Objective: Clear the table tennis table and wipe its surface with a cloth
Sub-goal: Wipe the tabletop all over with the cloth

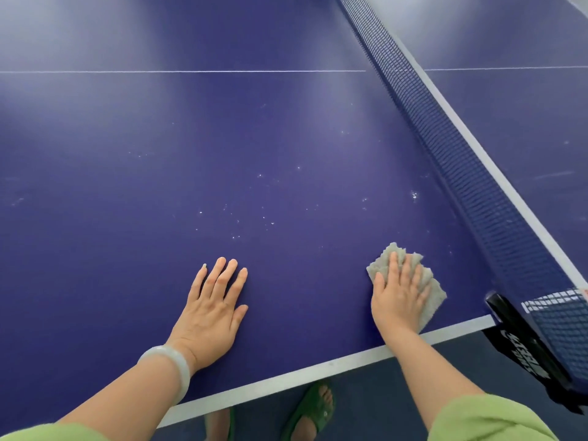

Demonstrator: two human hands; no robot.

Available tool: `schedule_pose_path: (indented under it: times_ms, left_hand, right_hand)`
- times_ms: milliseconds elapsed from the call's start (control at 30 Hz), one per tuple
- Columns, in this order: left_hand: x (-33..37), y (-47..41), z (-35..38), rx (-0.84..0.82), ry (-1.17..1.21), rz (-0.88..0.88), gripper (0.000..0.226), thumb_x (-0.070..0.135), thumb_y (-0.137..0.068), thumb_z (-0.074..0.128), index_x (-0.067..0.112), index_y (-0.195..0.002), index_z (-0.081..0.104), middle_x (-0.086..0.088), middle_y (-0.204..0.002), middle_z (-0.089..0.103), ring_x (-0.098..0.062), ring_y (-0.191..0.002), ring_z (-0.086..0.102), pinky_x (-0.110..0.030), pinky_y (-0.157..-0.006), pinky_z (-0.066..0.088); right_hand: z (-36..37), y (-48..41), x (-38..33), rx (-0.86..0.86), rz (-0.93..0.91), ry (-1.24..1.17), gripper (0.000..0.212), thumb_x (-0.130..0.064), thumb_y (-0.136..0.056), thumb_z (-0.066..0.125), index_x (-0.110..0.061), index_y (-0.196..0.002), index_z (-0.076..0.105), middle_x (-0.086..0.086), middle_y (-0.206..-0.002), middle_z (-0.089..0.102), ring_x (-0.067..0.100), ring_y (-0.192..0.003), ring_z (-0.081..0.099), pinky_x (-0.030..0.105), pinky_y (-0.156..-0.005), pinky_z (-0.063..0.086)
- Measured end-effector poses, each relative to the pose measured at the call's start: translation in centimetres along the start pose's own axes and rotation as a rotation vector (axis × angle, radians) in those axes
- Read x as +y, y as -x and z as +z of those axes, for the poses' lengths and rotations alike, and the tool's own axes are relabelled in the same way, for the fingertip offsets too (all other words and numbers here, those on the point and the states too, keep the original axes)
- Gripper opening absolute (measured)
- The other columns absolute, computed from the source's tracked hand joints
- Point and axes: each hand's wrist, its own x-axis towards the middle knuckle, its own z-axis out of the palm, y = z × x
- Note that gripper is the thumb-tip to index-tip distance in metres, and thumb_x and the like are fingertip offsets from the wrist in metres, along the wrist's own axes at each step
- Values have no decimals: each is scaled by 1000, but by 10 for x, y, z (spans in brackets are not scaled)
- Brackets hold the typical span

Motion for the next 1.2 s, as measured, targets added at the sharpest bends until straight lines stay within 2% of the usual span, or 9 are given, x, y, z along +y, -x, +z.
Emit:
schedule_pose_path:
  times_ms: [100, 267, 333, 467, 600, 700, 833, 1067, 1200]
  left_hand:
    - [7, -1, -2, 2, 7, -28, 72, 46, -101, 0, 9, -148, 40, -12, -153, 37, -32, -146, 27, -49, -117, 13]
    - [25, -5, -5, 4, 53, -178, 60, 40, -99, 28, 8, -148, 40, -13, -154, 32, -31, -149, 18, -50, -122, 9]
    - [42, -7, -8, 38, 62, -227, 57, 40, -97, 34, 5, -141, 47, -16, -148, 39, -34, -145, 28, -52, -120, 18]
    - [88, -17, -5, 109, 100, -220, 65, 45, -96, 26, 4, -143, 45, -19, -147, 40, -36, -142, 33, -52, -118, 24]
    - [138, -52, 2, 49, 126, -333, 71, 53, -100, 25, 10, -155, 16, -17, -159, 12, -33, -150, 2, -49, -122, -2]
    - [169, -74, 5, 18, 143, -510, 78, 59, -97, 24, 7, -155, 13, -23, -159, 6, -39, -149, -9, -53, -119, -12]
    - [179, -78, 18, 84, 107, -548, 76, 56, -97, 28, 1, -150, 27, -30, -155, 18, -45, -148, 3, -60, -119, 3]
    - [182, -82, 25, 134, 113, -565, 71, 48, -96, 33, -3, -145, 32, -32, -151, 23, -47, -146, 9, -61, -119, 6]
    - [181, -83, 27, 158, 107, -574, 76, 50, -92, 37, -3, -146, 31, -32, -152, 21, -45, -146, 7, -60, -119, 4]
  right_hand:
    - [4, 1, -42, 4, -52, -26, 64, -43, -104, 16, -22, -156, -14, 5, -164, -18, 27, -150, -21, 51, -122, -8]
    - [25, 56, -60, -27, -880, 86, 62, -44, -103, 20, -27, -158, -1, -2, -166, -6, 21, -152, -12, 47, -121, -5]
    - [20, 40, -28, -24, -967, 119, 61, -43, -102, 24, -27, -159, 8, -2, -166, 3, 22, -153, 0, 47, -120, 1]
    - [1, -25, 46, 3, -547, 125, 60, -44, -101, 10, -25, -157, 4, 3, -166, -4, 26, -153, -6, 48, -122, 0]
    - [-4, -44, 46, -16, -153, -2, 60, -45, -103, 11, -28, -155, -12, 2, -165, -14, 24, -151, -18, 49, -122, -4]
    - [5, -16, 27, 38, -412, 47, 61, -41, -103, 16, -22, -158, -2, 6, -166, -8, 30, -152, -11, 50, -122, -3]
    - [4, -5, 74, 10, -782, 118, 58, -42, -104, 20, -27, -159, 9, -2, -166, 4, 20, -153, 0, 45, -121, 4]
    - [-16, -60, 143, -2, -304, 129, 62, -49, -96, -1, -29, -156, -6, -6, -164, -11, 17, -151, -17, 52, -121, -9]
    - [-26, -101, 133, -36, -137, 62, 59, -45, -104, 12, -32, -154, -15, -6, -164, -18, 18, -151, -18, 60, -118, -9]
